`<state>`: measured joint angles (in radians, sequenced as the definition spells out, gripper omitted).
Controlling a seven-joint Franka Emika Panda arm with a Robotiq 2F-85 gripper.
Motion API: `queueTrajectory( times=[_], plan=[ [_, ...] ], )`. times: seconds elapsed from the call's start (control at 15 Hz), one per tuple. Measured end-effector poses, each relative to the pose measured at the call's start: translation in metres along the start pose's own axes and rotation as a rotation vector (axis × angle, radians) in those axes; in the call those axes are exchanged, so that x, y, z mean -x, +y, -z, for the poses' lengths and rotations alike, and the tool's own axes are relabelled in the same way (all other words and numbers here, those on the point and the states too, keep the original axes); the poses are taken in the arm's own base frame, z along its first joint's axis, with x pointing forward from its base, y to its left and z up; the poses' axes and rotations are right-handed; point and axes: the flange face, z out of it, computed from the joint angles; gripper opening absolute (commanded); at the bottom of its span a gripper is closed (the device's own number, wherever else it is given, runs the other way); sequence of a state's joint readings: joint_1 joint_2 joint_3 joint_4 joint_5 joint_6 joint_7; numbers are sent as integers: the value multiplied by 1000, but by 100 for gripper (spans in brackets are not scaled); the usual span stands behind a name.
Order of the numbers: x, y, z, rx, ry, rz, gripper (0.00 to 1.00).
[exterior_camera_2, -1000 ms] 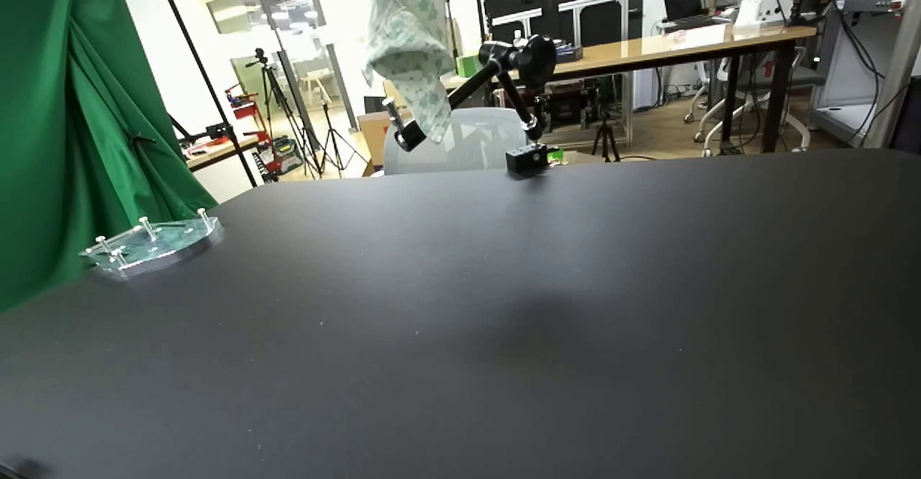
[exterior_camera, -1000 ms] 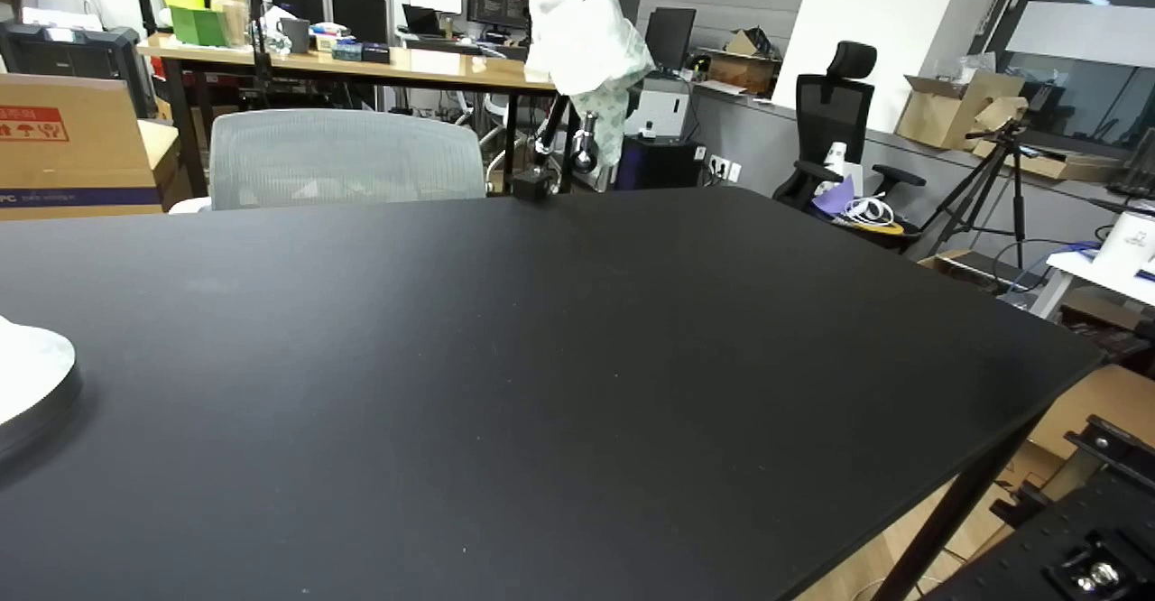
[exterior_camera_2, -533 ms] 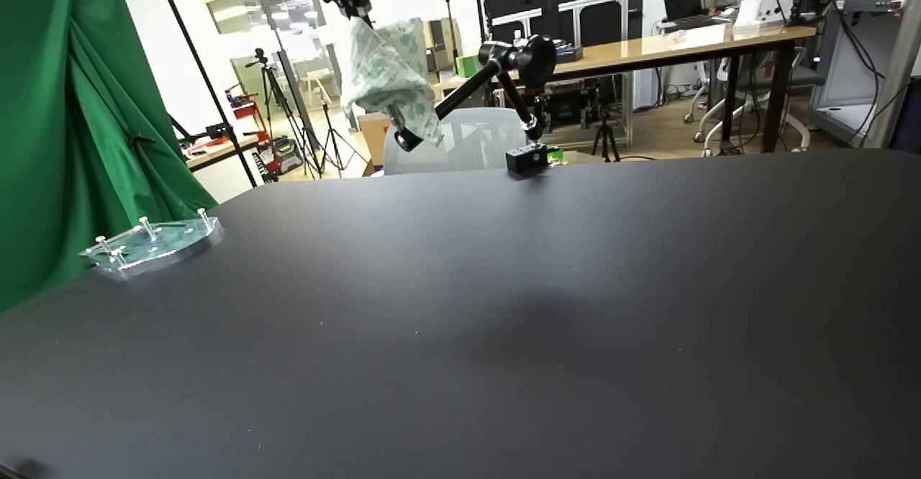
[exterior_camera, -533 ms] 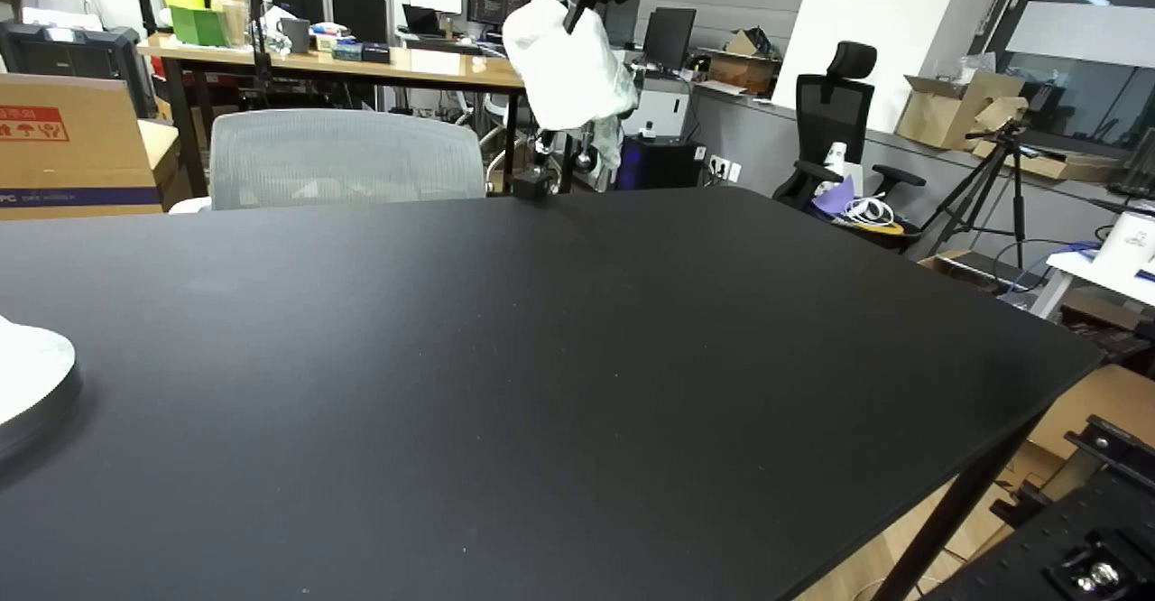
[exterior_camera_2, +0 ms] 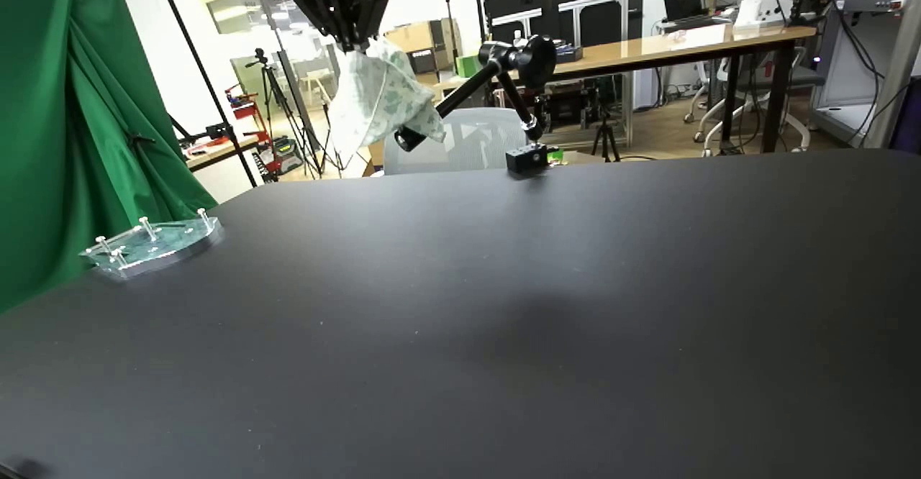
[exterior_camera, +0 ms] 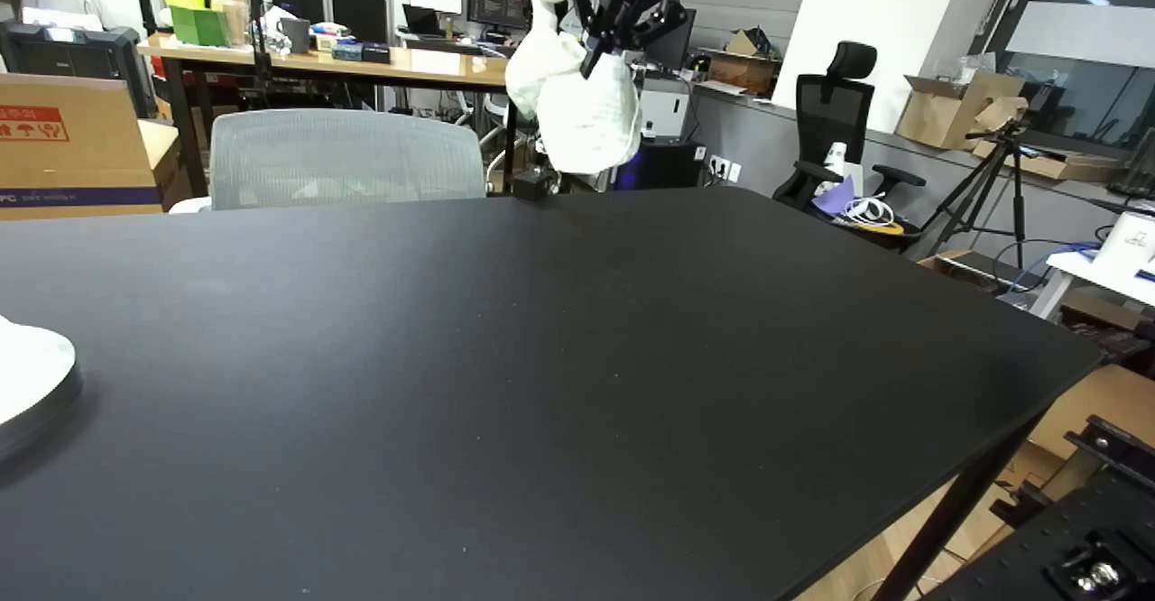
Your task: Pick the cloth on the table and put it on the stand
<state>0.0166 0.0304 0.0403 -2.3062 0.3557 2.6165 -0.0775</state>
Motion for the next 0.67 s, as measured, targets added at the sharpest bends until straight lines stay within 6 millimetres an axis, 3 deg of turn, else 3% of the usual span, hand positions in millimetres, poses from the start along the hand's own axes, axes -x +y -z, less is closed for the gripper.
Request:
queueTrajectory(
  times=[0.47,0.67],
  plan=[
    [-14,47,12,32,71,-78,1],
    [-15,50,9,37,79,-81,1]
  ],
)
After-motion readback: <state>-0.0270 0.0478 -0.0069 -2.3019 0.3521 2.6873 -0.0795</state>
